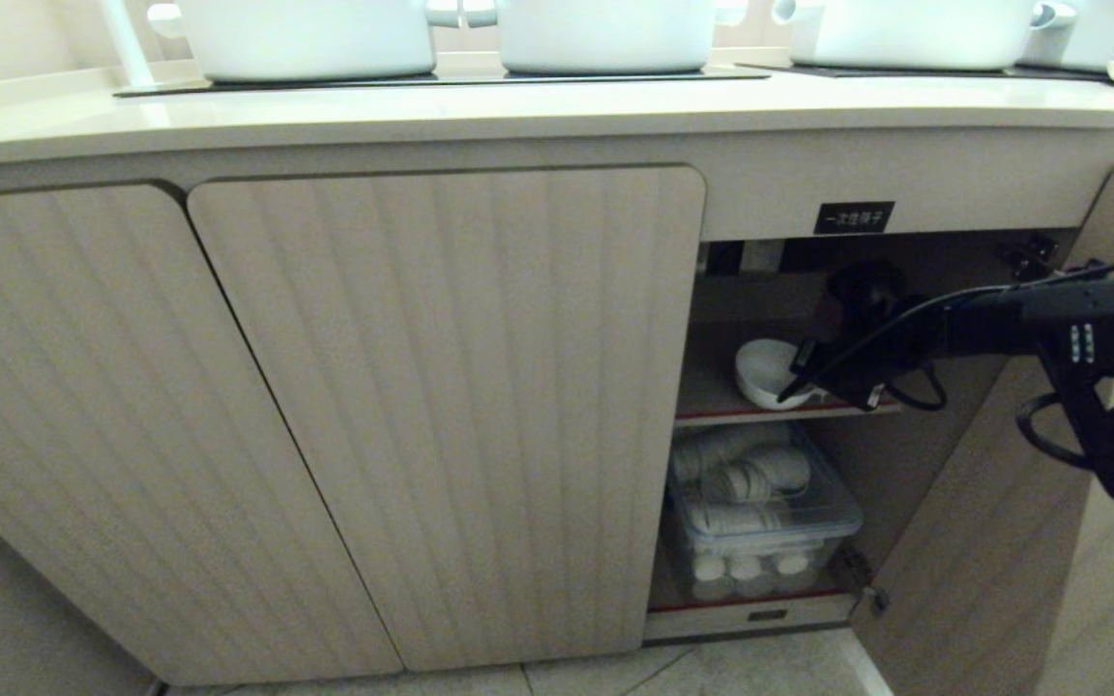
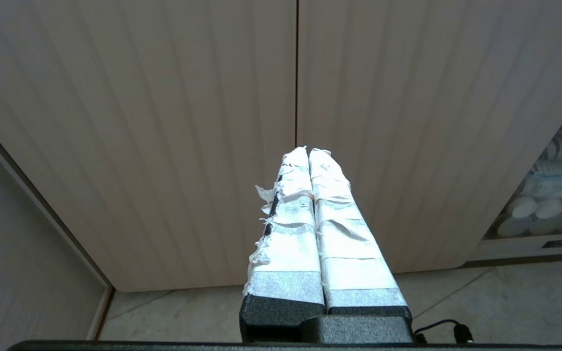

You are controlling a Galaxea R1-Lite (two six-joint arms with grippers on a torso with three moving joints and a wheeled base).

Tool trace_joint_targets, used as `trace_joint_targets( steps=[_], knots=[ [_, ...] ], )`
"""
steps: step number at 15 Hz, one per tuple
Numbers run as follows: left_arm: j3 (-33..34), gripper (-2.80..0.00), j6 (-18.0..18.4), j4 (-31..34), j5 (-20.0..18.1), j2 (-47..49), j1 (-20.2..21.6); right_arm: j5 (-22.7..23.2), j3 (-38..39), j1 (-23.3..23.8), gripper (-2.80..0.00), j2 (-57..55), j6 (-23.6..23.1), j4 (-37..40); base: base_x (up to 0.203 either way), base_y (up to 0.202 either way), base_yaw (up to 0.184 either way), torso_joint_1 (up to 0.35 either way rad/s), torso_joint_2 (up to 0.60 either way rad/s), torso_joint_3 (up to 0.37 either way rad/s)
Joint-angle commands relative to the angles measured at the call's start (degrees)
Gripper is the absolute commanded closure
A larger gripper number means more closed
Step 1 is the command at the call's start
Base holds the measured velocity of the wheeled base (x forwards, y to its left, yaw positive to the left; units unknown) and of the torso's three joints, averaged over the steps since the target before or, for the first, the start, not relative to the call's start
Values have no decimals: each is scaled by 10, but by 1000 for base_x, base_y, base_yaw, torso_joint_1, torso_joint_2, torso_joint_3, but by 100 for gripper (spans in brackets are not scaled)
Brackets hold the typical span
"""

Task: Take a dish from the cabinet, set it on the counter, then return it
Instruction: Put it back into the cabinet

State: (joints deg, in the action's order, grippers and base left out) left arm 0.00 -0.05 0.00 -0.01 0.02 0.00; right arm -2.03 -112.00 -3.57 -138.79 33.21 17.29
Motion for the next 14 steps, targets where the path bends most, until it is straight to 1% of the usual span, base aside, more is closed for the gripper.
trace_joint_targets(
  steps=[1,11,14],
  knots=[
    [0,0,0,0,0,0,0,-1,-1,0,0,-3,2,-2,0,0,0,0,0,0],
    [0,0,0,0,0,0,0,4,-6,0,0,-8,5,-11,0,0,0,0,0,0],
    [0,0,0,0,0,0,0,16,-13,1,0,-8,3,-10,0,0,0,0,0,0]
  ],
)
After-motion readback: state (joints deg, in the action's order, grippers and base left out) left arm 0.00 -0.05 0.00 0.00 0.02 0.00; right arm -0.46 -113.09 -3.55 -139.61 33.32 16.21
